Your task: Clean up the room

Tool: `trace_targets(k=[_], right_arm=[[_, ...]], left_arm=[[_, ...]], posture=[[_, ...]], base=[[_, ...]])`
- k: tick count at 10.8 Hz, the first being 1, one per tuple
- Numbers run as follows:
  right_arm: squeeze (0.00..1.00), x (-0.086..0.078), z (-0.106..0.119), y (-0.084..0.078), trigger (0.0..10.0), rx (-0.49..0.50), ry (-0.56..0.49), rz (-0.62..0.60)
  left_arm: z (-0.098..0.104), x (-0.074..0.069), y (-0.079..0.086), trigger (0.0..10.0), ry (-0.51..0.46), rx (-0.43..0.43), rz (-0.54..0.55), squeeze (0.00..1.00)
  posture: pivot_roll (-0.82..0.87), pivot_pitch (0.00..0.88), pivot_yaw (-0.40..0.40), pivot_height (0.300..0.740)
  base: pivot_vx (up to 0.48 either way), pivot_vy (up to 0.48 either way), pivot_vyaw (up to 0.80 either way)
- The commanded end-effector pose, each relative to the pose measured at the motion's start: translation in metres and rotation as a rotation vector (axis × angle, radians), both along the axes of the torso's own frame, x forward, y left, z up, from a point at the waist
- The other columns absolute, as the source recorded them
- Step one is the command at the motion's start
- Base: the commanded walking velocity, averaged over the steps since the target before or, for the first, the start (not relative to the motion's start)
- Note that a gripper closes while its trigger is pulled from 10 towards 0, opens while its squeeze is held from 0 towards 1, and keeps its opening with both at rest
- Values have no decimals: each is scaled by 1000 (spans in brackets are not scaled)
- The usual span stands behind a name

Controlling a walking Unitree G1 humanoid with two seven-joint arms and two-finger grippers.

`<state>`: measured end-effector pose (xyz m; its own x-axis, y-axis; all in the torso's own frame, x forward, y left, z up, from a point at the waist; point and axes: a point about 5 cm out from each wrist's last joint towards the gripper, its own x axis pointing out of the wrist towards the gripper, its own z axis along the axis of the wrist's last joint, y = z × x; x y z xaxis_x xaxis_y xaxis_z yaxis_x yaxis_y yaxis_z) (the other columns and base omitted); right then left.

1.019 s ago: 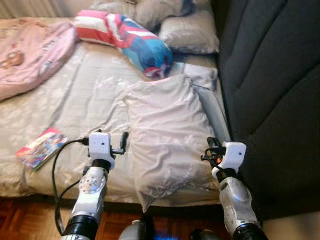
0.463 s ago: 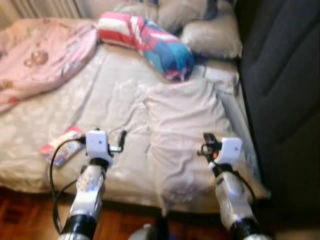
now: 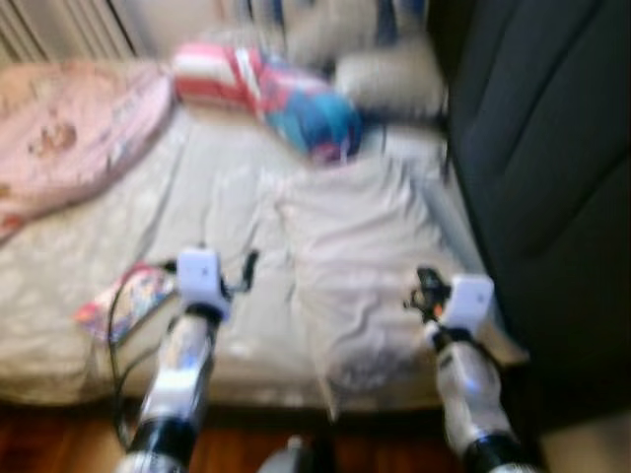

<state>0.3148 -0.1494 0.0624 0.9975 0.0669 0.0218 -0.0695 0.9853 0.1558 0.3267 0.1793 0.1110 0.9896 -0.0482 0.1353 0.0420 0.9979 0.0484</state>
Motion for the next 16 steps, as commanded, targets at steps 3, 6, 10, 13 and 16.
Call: trace_targets(k=[3,6,10,13,16], right_arm=[[0,-3,-7,-3,10000,-3,31,-11],[0,-3,-8,-4,10000,-2,36,-14],[0,-3,-9,-3,10000,1,37,-1],[0,-3,-8,-3,10000,-3,32,7],[0,-2,-8,-4,10000,-13,33,15]], left_arm=[[-2,-3,-2,10000,14,-21,-8,0],[-3,-3,-3,10000,24,-27,-9,0],[-6,-5,-5,10000,34,-39,-5,0],[-7,-6,-5,10000,35,-43,-7,0],[-7,-5,-6,10000,35,-50,-10,0]], posture=[[64,206,43,740],[63,211,44,740],[65,214,38,740],[63,215,36,740],[59,214,31,740]], base=[[0,0,0],[0,0,0],[0,0,0],[0,0,0],[0,0,0]])
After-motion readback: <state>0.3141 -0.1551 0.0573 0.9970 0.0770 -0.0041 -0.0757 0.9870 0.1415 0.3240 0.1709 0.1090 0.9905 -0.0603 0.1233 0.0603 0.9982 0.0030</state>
